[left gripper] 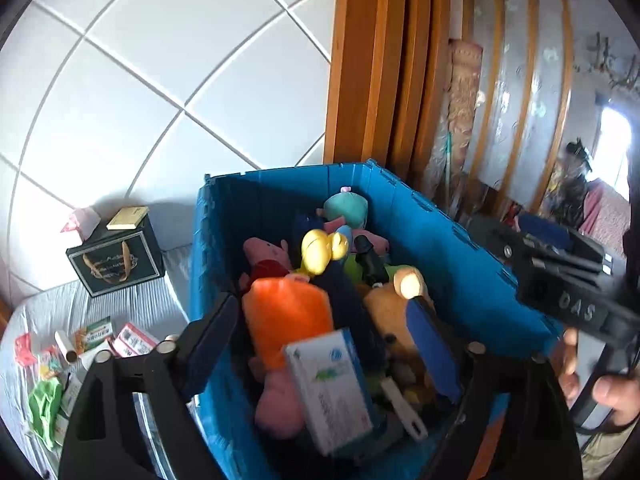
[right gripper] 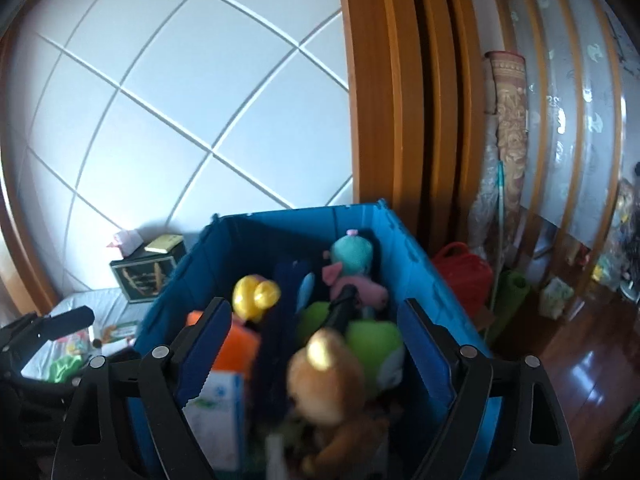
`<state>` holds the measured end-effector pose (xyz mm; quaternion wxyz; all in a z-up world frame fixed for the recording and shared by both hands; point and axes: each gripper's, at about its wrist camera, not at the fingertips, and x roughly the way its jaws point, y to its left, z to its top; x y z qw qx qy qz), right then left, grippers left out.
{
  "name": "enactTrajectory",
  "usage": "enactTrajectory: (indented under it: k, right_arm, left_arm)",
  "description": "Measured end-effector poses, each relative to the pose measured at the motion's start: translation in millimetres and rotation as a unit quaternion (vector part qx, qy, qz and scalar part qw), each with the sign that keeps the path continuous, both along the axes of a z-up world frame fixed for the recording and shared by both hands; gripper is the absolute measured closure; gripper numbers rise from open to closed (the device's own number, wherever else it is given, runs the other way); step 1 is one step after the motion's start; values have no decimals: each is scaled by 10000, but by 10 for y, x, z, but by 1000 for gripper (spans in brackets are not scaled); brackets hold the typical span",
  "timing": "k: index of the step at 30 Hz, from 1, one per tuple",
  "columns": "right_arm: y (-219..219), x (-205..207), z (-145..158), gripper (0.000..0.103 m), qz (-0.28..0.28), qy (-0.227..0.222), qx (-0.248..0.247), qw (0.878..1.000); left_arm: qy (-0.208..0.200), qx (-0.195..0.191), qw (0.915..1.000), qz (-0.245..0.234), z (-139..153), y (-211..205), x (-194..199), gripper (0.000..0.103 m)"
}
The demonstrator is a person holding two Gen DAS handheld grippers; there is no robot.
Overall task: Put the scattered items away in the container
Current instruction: 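Withdraw both tools from the bin back over the bed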
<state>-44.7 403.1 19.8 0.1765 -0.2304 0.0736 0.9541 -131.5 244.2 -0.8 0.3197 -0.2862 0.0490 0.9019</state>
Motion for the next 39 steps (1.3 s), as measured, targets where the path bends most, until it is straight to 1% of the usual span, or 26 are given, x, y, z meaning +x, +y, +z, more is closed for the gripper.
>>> enactTrajectory:
  k: [4,8,12,15,19,21,23,26,28,30,32,35,38,39]
  right_arm:
    - [-501,173,-54,17,102,174,-27,9998]
    - [-1140,287,-106,17,330,464,-113,9983]
    - [-1741,305,-209,16,585,664,-218,9958]
    - [-2166,247,-329,16,822,667,-323,9939]
    - [-2645,68,-479,16,1232,427,-360,9908]
    - [-2806,-26,-570,16,1357,333,-382,9894]
    - [-2950,-151,-674,16,1518,229,-433,9872]
    - [-3086,-341,-829,16,1769,69,-401,9834]
    - [-3158,-494,-948,16,1927,-27,-354,9806]
    - [-3197,-648,-1084,16,2028,-115,-465,9780]
    - [-3214,-786,-1234,16,2163,-201,-625,9741]
    - [-3250,-969,-1477,16,2178,-345,-734,9726]
    - [-3335,-1176,-1762,16,2257,-718,-942,9670]
    - [-3391,-1238,-1847,16,2318,-859,-936,9644]
  left_arm:
    - [155,96,9995,260,-51,-594,139,12]
    - [178,159,9969,750,-178,-1368,206,12]
    - [259,59,9897,1410,-404,-2179,290,12]
    - [189,-85,9829,1830,-635,-2731,311,12]
    - [-156,-197,9716,2352,-947,-3330,273,12]
    - [-351,-194,9658,2561,-1110,-3572,251,12]
    - [-488,-181,9581,2818,-1262,-3811,237,12]
    - [-656,-138,9455,3187,-1434,-4108,165,12]
    - [-719,-183,9368,3420,-1506,-4247,86,12]
    - [-748,-205,9297,3600,-1576,-4401,11,12]
    - [-779,-239,9200,3833,-1649,-4547,-66,12]
    - [-887,-177,9070,4114,-1769,-4770,-147,12]
    - [-955,-330,8980,4282,-1887,-4970,-196,12]
    - [-952,-392,8945,4351,-1929,-5058,-199,12]
